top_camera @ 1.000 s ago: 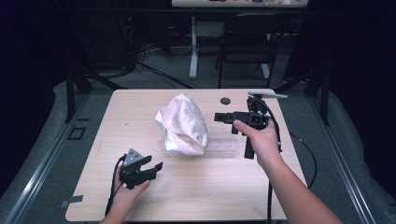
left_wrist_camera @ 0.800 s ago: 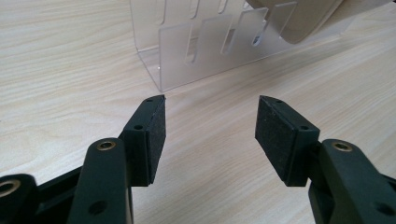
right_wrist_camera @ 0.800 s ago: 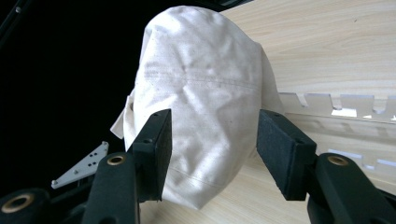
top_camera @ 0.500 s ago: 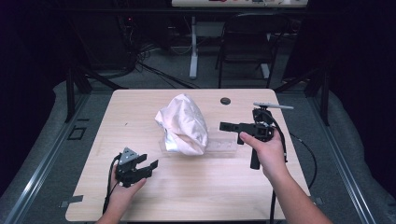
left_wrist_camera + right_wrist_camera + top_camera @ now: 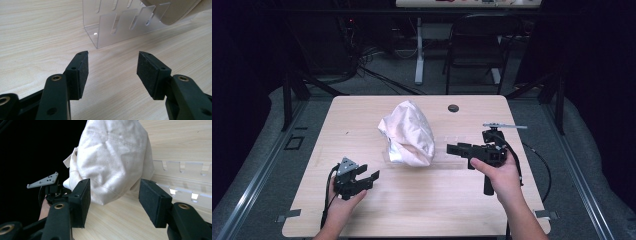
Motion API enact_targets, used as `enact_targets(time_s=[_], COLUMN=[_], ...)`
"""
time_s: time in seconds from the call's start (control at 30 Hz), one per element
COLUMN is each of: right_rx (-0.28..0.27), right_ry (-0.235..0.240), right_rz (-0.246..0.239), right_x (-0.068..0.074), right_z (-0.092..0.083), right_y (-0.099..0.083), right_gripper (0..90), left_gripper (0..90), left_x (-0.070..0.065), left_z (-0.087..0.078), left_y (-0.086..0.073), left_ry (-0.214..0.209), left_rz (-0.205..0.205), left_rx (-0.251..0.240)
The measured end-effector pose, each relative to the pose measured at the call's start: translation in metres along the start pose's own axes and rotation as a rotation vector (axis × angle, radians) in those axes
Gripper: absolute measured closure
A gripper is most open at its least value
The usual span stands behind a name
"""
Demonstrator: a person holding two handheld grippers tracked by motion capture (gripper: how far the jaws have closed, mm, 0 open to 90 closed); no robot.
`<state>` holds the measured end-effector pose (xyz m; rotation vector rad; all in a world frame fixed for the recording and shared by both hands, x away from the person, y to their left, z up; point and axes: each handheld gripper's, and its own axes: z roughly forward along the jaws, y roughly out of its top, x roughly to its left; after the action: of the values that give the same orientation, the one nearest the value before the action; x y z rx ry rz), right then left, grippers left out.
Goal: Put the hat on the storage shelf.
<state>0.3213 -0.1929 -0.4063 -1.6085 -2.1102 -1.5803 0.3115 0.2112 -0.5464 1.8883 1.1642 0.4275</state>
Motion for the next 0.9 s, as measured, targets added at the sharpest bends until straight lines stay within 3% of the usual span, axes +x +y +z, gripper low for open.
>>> enact_targets(time_s=[0.2, 0.3, 0.4, 0.5, 0.63, 0.7, 0.9], right_rx=[-0.011, -0.024, -0.017, -0.022, -0.031, -0.041, -0.060], right_ry=[-0.015, -0.029, -0.012, -0.031, -0.027, -0.051, -0.054], right_rz=[-0.008, 0.001, 0.027, 0.022, -0.020, -0.041, -0.034], right_x=[-0.005, -0.011, -0.019, -0.025, -0.028, -0.031, -0.038], right_z=[0.005, 0.007, 0.008, 0.008, 0.008, 0.009, 0.012], right_y=[-0.017, -0.026, -0.034, -0.040, -0.046, -0.051, -0.060], right_gripper=[43.0, 43.0, 43.5, 43.8, 43.9, 44.7, 44.9], left_gripper=[43.1, 43.2, 43.2, 43.2, 43.2, 43.2, 43.2], left_x=[0.001, 0.000, 0.000, -0.001, -0.001, -0.001, -0.003], left_z=[0.000, 0.001, 0.002, 0.003, 0.003, 0.003, 0.006], left_y=[-0.001, -0.001, -0.001, -0.002, -0.002, -0.002, -0.004], left_ry=[0.001, 0.006, 0.006, 0.006, 0.007, 0.003, -0.005], left_rz=[0.007, 0.015, 0.022, 0.023, 0.028, 0.031, 0.039], left_rx=[0.009, 0.010, 0.017, 0.021, 0.026, 0.031, 0.036])
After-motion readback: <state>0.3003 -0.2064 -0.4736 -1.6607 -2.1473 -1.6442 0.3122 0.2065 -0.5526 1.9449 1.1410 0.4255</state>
